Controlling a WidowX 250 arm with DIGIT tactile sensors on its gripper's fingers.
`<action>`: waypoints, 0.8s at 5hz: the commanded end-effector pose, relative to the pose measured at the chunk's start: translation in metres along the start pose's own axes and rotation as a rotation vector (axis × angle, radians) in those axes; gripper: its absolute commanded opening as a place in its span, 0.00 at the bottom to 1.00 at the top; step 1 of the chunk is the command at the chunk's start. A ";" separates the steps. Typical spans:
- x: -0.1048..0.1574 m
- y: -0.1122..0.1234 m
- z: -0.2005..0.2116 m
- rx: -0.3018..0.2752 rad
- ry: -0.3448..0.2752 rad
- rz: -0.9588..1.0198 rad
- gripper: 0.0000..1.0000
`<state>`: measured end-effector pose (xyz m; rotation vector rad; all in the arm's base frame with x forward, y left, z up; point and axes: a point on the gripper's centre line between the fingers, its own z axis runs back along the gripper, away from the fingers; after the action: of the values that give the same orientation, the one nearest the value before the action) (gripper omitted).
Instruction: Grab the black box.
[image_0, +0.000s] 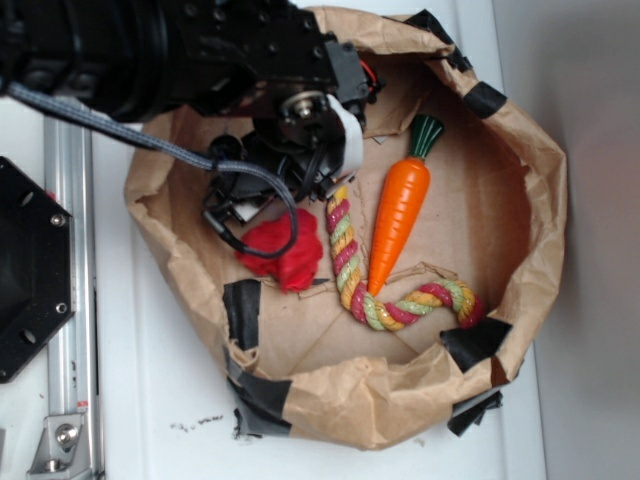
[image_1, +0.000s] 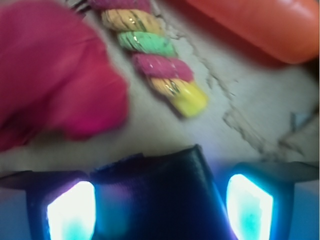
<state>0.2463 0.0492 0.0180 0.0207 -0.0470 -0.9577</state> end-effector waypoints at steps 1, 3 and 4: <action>0.007 -0.003 0.001 0.048 -0.045 -0.080 1.00; 0.004 -0.002 0.005 0.054 -0.051 -0.084 0.00; 0.000 0.000 0.016 0.060 -0.050 -0.058 0.00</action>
<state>0.2420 0.0448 0.0232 0.0028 -0.0706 -1.0001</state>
